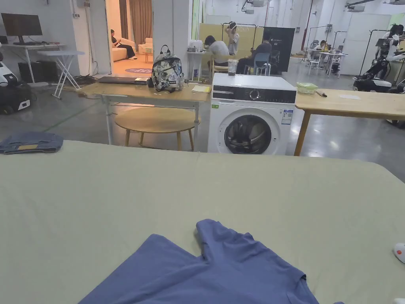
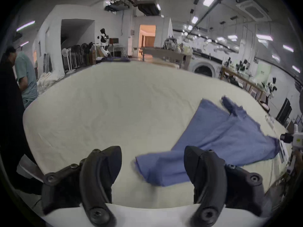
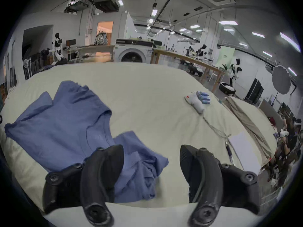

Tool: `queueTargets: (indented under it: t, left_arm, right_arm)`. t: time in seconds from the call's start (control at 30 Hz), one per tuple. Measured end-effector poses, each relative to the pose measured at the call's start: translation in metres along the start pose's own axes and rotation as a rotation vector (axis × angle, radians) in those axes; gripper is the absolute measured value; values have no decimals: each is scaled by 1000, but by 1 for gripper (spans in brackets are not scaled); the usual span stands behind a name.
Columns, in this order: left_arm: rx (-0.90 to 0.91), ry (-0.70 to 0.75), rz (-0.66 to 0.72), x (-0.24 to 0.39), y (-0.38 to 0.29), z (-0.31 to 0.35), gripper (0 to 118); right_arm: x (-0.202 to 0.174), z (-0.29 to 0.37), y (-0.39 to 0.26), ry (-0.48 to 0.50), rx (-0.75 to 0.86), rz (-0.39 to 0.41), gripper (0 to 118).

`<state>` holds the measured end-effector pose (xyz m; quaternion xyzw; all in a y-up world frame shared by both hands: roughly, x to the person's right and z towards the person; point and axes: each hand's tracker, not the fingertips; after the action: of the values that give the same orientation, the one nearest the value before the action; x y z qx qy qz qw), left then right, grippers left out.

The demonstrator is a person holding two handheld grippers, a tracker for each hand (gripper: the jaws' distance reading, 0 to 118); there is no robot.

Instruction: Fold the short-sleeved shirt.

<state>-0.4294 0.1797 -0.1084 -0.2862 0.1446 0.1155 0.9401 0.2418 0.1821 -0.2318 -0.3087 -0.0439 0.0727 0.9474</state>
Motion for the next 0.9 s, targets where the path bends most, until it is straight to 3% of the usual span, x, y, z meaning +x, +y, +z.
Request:
queueTargets:
  t: [0.27, 0.3, 0.37, 0.4, 0.43, 0.53, 0.57, 0.6, 0.9]
  left_arm:
    - [169, -46, -68, 46, 41, 9, 79]
    - [190, -32, -88, 58, 45, 9, 77]
    - [248, -39, -121, 79, 49, 8, 56]
    - [271, -40, -133, 91, 52, 8, 42]
    - [291, -42, -145, 101, 54, 8, 29]
    - [357, -36, -197, 127, 57, 4, 13]
    - [373, -42, -212, 136, 59, 5, 3]
    - [386, -48, -223, 145, 60, 5, 0]
    - [443, -62, -239, 173, 70, 4, 0]
  right_arm:
    - [-43, 34, 41, 94, 245, -98, 73]
    - [-54, 36, 45, 113, 275, -112, 73]
    - [-74, 40, 53, 126, 323, -129, 71]
    - [-86, 42, 57, 131, 342, -131, 68]
    - [-95, 43, 60, 139, 360, -132, 56]
    - [-123, 48, 69, 161, 407, -114, 10]
    - [-131, 50, 72, 165, 414, -107, 7]
    - [-138, 51, 74, 168, 426, -102, 3]
    - [-165, 56, 83, 161, 476, -98, 0]
